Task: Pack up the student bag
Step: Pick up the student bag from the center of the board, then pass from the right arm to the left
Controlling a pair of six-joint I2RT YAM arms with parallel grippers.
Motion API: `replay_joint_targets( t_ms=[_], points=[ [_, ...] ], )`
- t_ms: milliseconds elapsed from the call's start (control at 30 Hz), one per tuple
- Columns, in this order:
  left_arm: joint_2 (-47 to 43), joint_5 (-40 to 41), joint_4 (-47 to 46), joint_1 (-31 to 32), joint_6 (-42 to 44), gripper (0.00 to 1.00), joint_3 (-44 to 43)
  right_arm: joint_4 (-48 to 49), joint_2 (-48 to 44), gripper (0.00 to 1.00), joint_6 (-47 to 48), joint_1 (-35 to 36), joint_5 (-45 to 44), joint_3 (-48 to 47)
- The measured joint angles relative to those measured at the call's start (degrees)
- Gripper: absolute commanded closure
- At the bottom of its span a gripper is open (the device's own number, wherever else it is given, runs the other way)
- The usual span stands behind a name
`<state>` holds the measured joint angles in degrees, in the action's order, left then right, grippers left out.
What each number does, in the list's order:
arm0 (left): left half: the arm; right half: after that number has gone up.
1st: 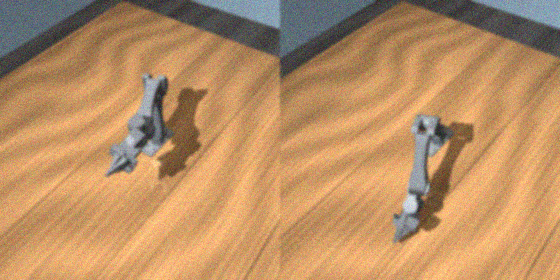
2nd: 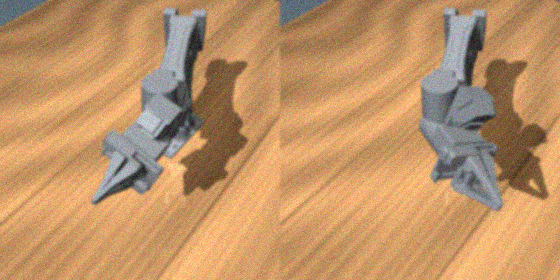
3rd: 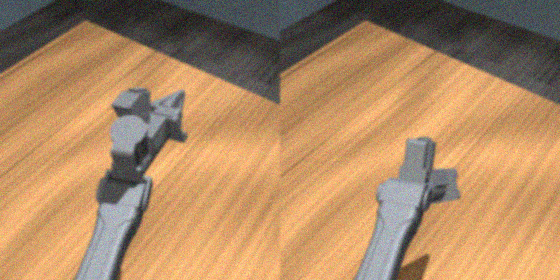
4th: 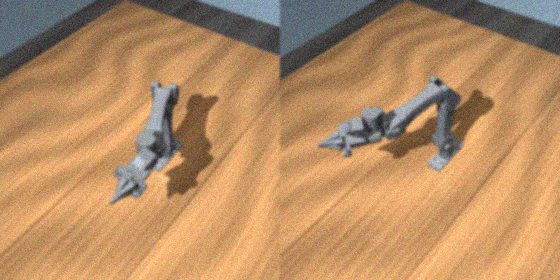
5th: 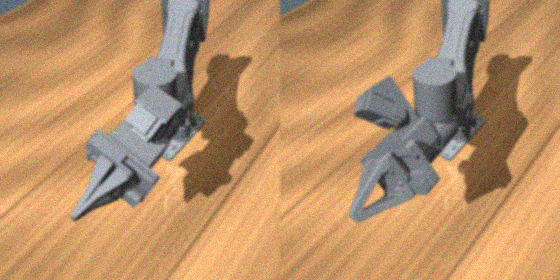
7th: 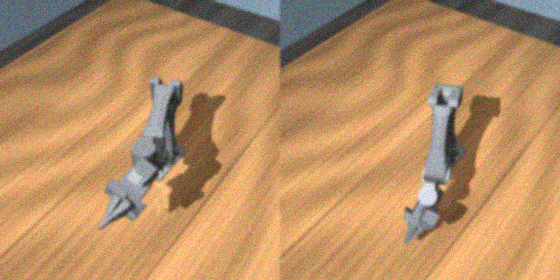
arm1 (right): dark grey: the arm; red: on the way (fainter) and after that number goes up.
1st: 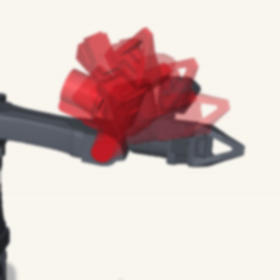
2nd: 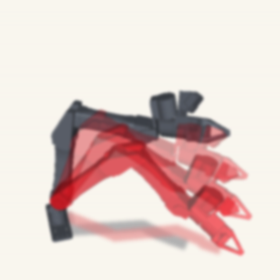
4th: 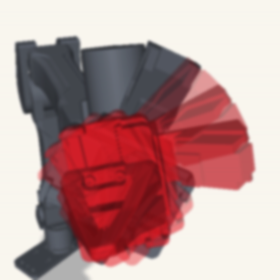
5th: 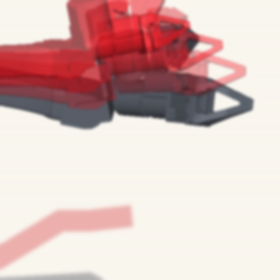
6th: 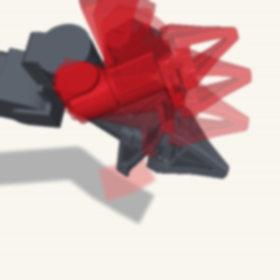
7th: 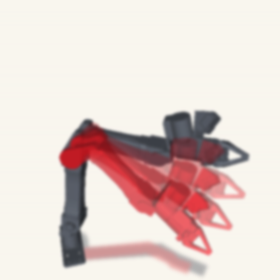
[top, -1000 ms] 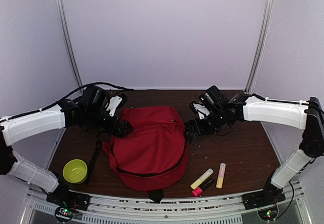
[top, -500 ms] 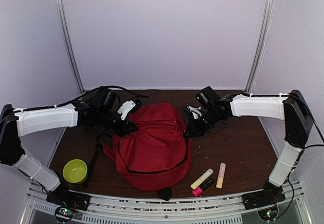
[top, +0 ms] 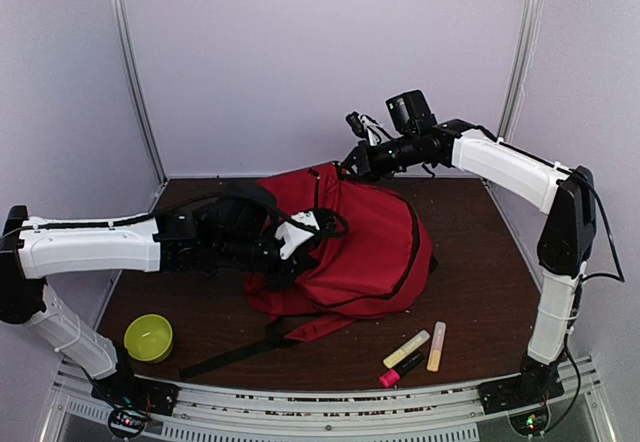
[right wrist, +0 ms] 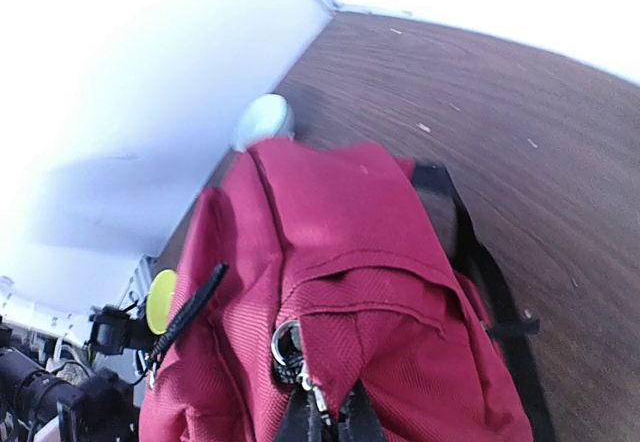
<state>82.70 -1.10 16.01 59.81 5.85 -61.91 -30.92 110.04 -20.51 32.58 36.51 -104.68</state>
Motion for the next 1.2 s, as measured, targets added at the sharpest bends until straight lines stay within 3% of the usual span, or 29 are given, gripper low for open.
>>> replay_joint_targets(
  t_ms=[33,67,100,300,433,600,700,833,1067,1133,1200],
  points=[
    [0.3,0.5,-0.1,1.0,0.5,0.56,-0.9,0.5,0.0,1.0,0.5,0.2,1.1,-0.6],
    [0.7,0.7,-0.1,1.9,1.1,0.4,-1.8,0.9,0.0,1.0,1.2,0.4,2.1,-0.9],
    [1.0,0.6,0.0,2.8,1.8,0.34,-2.6,1.3,0.0,1.0,2.0,0.6,2.6,-0.9],
    [0.1,-3.1,2.2,6.9,5.1,0.18,-4.4,1.2,-0.1,1.0,11.6,1.8,6.1,-0.9],
    [-8.4,-5.9,4.0,7.1,6.6,0.03,-4.3,0.7,-0.7,1.0,20.0,3.9,9.2,-0.9],
    [-22.6,-5.3,3.9,3.4,8.2,0.02,-3.5,-2.4,-2.8,1.0,29.1,5.7,12.8,-1.6],
    [-24.0,-5.4,6.7,-5.7,7.8,0.02,-5.6,-3.7,-3.9,1.0,33.0,6.2,14.3,-2.1],
    [-16.7,-6.7,11.9,-15.3,8.9,0.02,-11.3,-5.0,-4.3,1.0,37.3,6.6,16.3,-3.0],
    [-0.2,-9.9,21.6,-15.9,13.0,0.03,-22.3,-6.8,-4.4,1.0,41.3,6.8,17.5,-4.2],
    [1.8,-10.8,22.9,-16.2,13.9,0.08,-23.2,-7.3,-4.4,1.0,41.9,7.0,17.5,-4.4],
    [3.1,-12.3,24.3,-16.9,14.6,0.32,-24.2,-7.9,-4.4,1.0,42.4,7.0,17.5,-4.6]
  ],
)
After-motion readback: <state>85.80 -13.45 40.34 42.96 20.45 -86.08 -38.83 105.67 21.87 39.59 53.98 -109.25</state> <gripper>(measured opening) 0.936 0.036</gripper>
